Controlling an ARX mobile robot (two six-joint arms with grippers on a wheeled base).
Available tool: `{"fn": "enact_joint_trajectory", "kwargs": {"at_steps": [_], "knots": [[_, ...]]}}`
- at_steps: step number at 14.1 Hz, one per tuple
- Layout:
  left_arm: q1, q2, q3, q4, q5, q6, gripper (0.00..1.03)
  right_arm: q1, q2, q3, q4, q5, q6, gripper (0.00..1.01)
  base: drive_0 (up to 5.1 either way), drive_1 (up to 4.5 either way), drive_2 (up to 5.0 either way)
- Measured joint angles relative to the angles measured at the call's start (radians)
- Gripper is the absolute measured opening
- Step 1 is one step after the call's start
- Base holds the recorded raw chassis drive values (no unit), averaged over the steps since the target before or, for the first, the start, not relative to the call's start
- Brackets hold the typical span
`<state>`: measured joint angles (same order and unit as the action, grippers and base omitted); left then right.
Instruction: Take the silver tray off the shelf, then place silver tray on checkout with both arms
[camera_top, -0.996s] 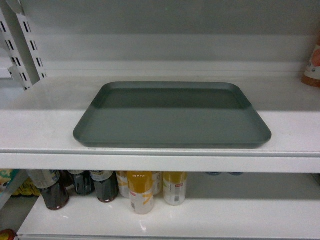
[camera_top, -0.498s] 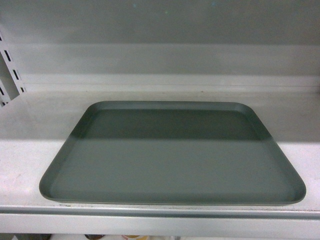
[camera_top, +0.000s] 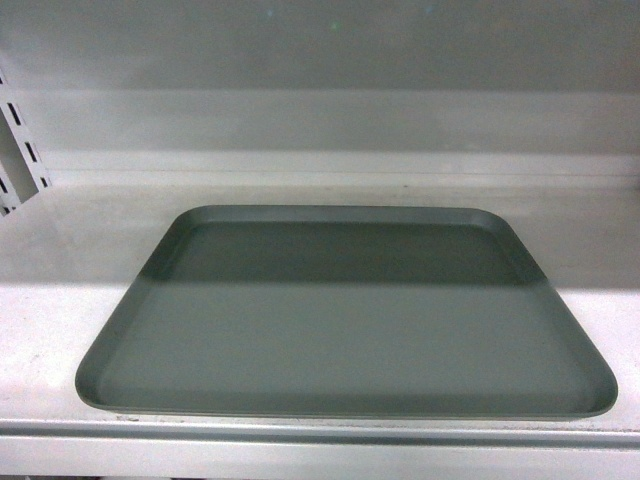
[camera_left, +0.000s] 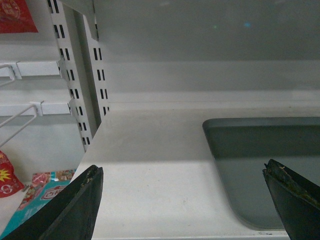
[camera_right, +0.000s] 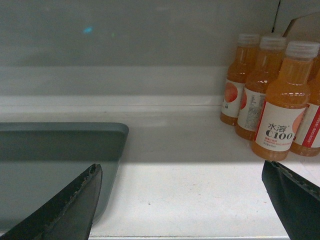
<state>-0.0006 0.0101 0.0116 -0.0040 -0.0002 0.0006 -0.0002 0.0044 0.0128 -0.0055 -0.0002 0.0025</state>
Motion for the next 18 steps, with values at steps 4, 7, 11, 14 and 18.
{"fn": "enact_joint_trajectory", "kwargs": {"at_steps": [4,7,11,14,18], "knots": [[0.000,0.000,0.000,0.000,0.000,0.000,0.98,0.000,0.000,0.000,0.000,0.000,0.000,0.98,0.0,0.00,0.0],[0.000,0.000,0.000,0.000,0.000,0.000,0.98,0.000,0.000,0.000,-0.001,0.000,0.000,0.98,0.0,0.00,0.0],[-0.040,0.032,0.030,-0.107,-0.096,-0.011,0.98,-0.027,0.051,0.017,-0.068,-0.074,0.055,0.98,0.0,0.00,0.0],[-0.058,0.266,0.077,-0.028,-0.235,-0.027,0.98,-0.023,0.254,0.027,0.119,-0.117,0.121,0.98,0.0,0.00,0.0],[-0.056,1.073,0.201,0.672,-0.035,-0.023,0.98,0.036,1.099,0.129,0.846,-0.115,0.092,0.98,0.0,0.00,0.0]]}}
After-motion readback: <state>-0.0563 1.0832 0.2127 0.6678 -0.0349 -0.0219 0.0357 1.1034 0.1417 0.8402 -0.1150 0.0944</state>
